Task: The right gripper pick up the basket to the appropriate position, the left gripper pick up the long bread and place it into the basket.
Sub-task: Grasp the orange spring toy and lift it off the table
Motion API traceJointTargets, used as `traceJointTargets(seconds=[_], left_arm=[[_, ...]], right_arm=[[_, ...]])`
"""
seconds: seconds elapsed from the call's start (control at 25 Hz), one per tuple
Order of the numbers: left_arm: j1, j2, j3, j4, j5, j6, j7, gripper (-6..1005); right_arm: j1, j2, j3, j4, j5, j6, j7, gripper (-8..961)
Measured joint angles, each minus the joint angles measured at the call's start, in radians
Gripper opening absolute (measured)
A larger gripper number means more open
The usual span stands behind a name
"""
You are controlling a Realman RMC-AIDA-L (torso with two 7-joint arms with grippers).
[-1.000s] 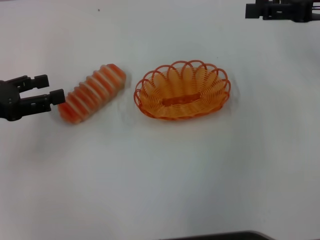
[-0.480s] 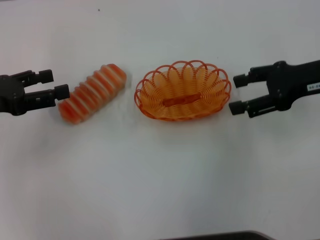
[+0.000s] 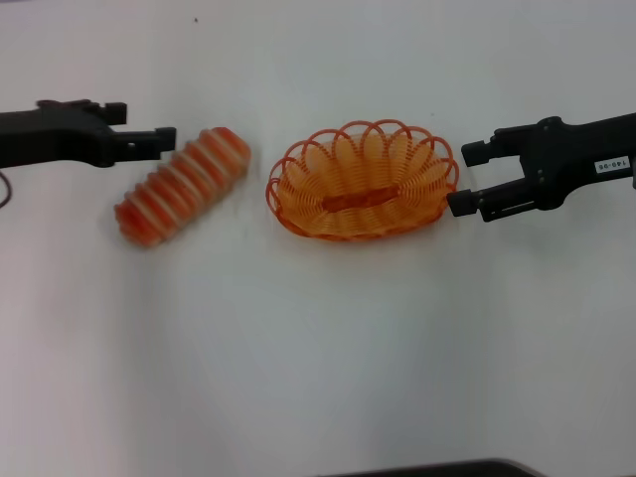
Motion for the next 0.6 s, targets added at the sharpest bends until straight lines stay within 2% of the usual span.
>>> traceJointTargets(seconds=[0.08,0.4,0.6], left_arm=[[-0.021,-0.011,0.023,-0.024,0.04,-0.049,-0.005,797],[-0.037,-0.013,0.191,-0.132,0.052,-0.223,-0.007,782],[-0.031,-0.012,0.263,-0.141,0.056,-0.259,0.016,772]], right_arm=[[0.007,0.0,0.0,0.0,0.0,0.001,0.017,897],[0.014,0.001,0.001,0.0,0.0,0.015,0.031,897],[0.02,0.001,0.002,0.0,0.002,0.022,0.031,897]])
